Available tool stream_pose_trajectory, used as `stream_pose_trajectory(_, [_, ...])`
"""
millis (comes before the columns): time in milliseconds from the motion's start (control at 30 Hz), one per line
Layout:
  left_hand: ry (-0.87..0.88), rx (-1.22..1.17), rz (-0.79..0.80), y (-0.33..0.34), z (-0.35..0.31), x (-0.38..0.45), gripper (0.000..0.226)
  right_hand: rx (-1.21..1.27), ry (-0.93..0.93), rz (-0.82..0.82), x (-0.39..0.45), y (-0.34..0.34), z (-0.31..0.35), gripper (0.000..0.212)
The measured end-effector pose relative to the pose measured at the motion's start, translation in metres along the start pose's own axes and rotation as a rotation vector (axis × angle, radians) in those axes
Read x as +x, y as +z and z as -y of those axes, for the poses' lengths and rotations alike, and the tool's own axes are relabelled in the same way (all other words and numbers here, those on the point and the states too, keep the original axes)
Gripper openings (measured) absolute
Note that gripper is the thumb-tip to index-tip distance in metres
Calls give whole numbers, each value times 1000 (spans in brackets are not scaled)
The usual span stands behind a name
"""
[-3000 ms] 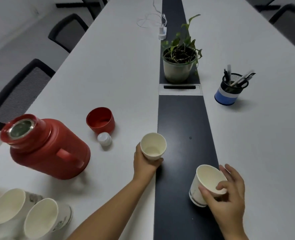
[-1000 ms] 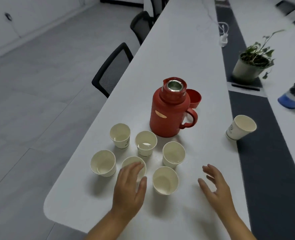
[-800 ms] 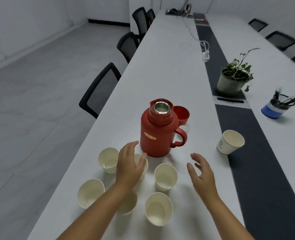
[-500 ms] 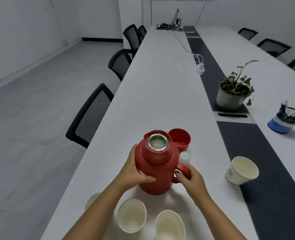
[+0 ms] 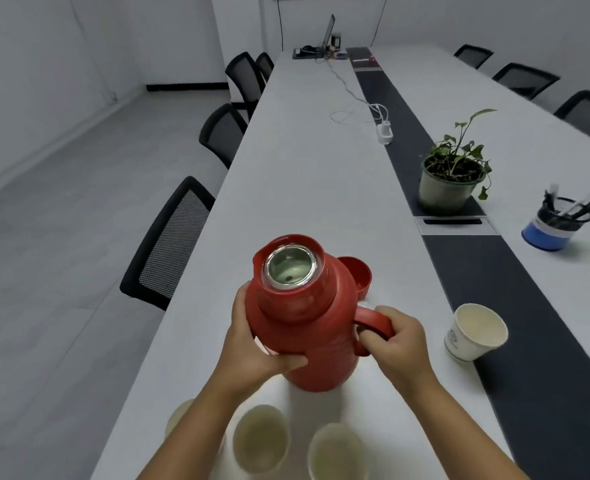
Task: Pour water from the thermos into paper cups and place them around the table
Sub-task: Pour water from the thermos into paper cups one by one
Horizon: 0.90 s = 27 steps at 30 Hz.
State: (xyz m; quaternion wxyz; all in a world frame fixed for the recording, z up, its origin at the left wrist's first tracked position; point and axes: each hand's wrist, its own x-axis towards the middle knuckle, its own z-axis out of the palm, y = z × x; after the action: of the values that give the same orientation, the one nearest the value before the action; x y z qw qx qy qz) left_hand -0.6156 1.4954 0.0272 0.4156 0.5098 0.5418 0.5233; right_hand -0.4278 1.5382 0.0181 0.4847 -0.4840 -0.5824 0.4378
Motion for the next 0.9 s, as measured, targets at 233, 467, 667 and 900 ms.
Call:
stream_pose_trajectory(233, [86, -31, -82, 26, -65, -62, 91, -183, -458, 5, -51, -49, 92, 5])
stream_pose_trajectory(467, [7, -159, -106, 77, -67, -148, 88, -375, -487, -18, -124, -99, 108, 8])
stream_pose_trajectory(667, [-157, -283, -60, 113, -36, -209, 85, -487, -290, 58, -180, -123, 100, 14])
stream_pose_trajectory(900, [-361, -354, -15, 136, -2, -256, 86, -616, -93, 152, -213, -134, 79, 26])
